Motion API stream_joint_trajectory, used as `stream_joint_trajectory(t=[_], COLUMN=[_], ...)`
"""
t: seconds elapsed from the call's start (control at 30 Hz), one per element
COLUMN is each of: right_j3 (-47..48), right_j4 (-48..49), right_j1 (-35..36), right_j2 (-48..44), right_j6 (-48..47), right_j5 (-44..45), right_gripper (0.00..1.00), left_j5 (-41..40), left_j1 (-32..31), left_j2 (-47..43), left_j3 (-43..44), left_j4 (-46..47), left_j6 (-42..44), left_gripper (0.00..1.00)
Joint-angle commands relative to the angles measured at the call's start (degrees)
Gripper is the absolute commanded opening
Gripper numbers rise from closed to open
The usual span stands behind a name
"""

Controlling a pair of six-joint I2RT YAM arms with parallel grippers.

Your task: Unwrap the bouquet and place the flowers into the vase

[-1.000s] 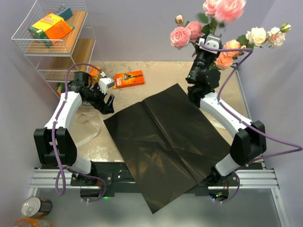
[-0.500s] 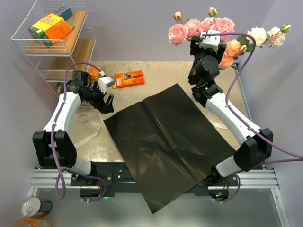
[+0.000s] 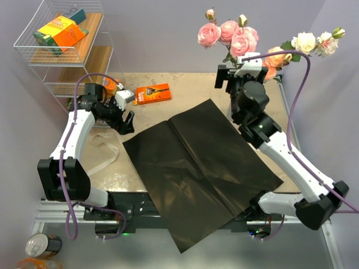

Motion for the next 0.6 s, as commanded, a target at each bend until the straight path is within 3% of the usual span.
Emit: stream_joint_trajectory(t=[0.0, 0.13, 0.33, 0.57], right_j3=[-0.6, -6.0, -14.3, -16.2], right_j4=[-12.2, -16.7, -20.7, -26.2], right_j1=[1.9, 2.5, 2.6, 2.5], right_j2=[-5.0, -9.0, -16.0, -15.6], right_j6=[8.7, 14.0, 20.5, 22.9], right_j5=[-10.0, -15.0, -15.2, -16.9], right_gripper=[0.99, 0.99, 0.99, 0.99], left_j5=[1.4, 1.7, 1.5, 1.9], left_j1=[0.6, 0.6, 0.6, 0.6], left_j2=[-1.7, -1.8, -2.5, -2.1], left_j3=[2.7, 2.2, 0.7, 0.3], left_j4=[0.0, 0.1, 0.8, 1.9], left_j6=[-1.1, -2.0, -1.9, -2.8], left_gripper=[0.94, 0.94, 0.94, 0.94])
